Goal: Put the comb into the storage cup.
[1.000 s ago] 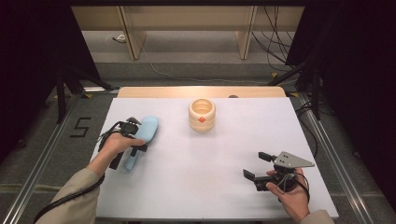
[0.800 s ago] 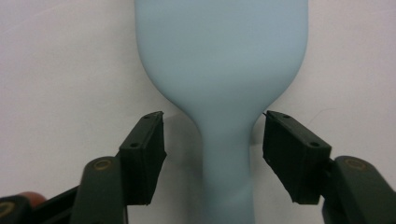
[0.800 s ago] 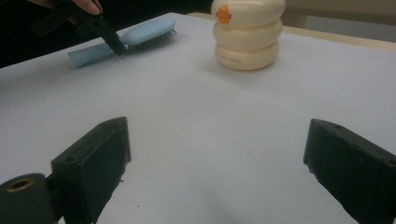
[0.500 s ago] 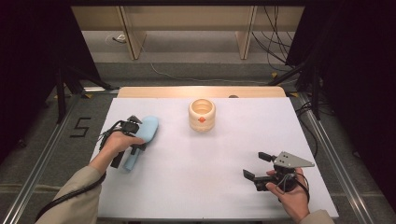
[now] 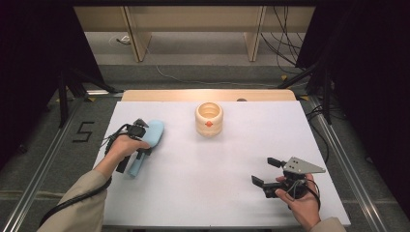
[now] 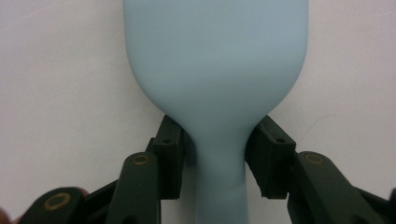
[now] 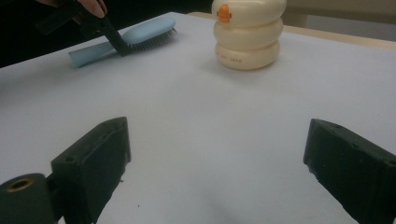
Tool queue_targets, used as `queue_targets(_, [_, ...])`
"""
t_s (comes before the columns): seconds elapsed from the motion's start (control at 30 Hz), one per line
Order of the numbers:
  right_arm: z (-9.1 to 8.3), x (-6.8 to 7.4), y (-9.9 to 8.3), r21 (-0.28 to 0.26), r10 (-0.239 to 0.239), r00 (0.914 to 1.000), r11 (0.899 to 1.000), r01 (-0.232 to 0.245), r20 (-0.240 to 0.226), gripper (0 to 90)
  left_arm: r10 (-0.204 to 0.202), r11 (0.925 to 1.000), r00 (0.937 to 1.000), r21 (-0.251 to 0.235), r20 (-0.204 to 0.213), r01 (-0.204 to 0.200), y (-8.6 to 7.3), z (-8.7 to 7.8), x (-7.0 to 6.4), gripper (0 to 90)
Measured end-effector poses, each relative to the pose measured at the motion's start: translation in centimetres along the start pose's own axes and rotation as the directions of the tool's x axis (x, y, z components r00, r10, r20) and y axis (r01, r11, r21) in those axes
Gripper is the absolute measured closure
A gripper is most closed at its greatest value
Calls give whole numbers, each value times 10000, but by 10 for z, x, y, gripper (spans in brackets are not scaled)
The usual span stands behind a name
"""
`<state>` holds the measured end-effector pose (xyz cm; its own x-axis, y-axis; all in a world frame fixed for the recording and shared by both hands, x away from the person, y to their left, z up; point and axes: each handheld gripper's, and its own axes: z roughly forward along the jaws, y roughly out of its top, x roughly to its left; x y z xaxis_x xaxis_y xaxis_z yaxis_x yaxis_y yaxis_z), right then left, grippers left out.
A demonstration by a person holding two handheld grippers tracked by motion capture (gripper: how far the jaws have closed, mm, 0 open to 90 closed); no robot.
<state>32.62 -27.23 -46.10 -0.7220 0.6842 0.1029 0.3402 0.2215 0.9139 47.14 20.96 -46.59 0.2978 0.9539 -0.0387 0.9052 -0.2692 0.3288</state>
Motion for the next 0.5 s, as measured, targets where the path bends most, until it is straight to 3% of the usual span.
queue_targets(0.27, [0, 0, 0, 13, 16, 10000, 10000, -16, -1, 83, -203, 9997, 9998, -125, -75, 202, -2, -1, 0, 678])
queue_targets(0.5, [0, 0, 0, 13, 16, 10000, 10000, -16, -2, 83, -266, 9991, 9996, -338, 1, 266, -5, -1, 1, 688])
